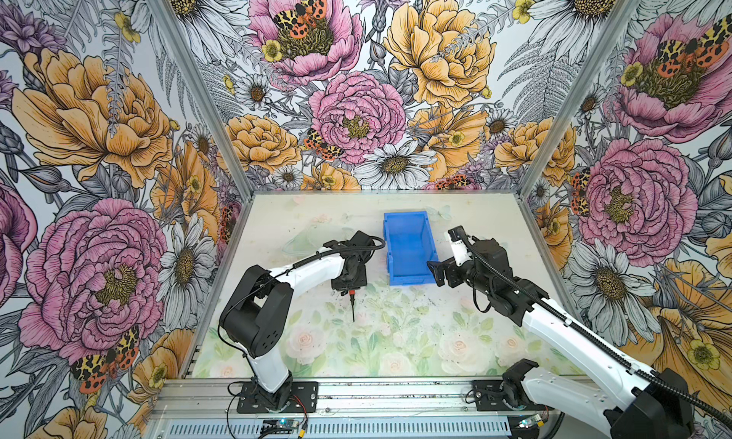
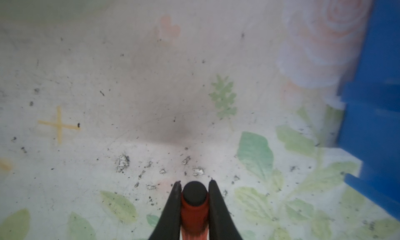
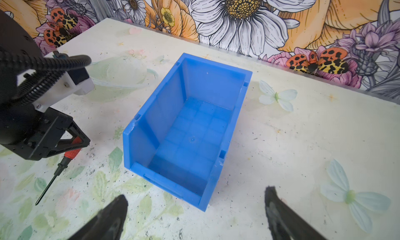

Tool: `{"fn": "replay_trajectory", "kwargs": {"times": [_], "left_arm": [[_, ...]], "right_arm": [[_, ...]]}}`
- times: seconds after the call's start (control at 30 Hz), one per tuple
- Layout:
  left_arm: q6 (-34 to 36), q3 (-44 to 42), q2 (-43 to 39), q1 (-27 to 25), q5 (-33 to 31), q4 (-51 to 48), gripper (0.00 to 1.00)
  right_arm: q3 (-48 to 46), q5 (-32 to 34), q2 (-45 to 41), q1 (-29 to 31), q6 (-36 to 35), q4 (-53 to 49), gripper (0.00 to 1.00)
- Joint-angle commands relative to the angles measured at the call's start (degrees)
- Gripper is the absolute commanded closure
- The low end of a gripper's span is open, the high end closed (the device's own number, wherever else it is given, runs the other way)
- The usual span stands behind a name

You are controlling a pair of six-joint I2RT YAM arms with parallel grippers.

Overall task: Put the screwdriver in the bin
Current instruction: 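Lower the left gripper and close it on the red screwdriver handle, then lift the screwdriver with the left gripper and carry it over the blue bin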

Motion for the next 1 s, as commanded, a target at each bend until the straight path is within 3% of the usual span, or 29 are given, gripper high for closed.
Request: {"fn": "replay_trajectory", "kwargs": {"times": [0.0,0.57,0.97], "left_arm": [[0.0,6.3,-1.6,-2.1,-2.0,-0.4,1.0],[-2.0,39.4,19.8,-7.6,-1.7,-0.8,1.0],[-2.6,52.2,32.7,-8.4,-7.8,-0.9,1.0]], "right_arm": [[-0.7,1.9,-1.9,-1.9,1.9,-1.3,0.01],[-1.2,0.4,-4.7,-7.9,2.4,-2.1,0.0],[0.1,-1.5,-8.2,-8.2,2.6,-6.3,0.01]]}}
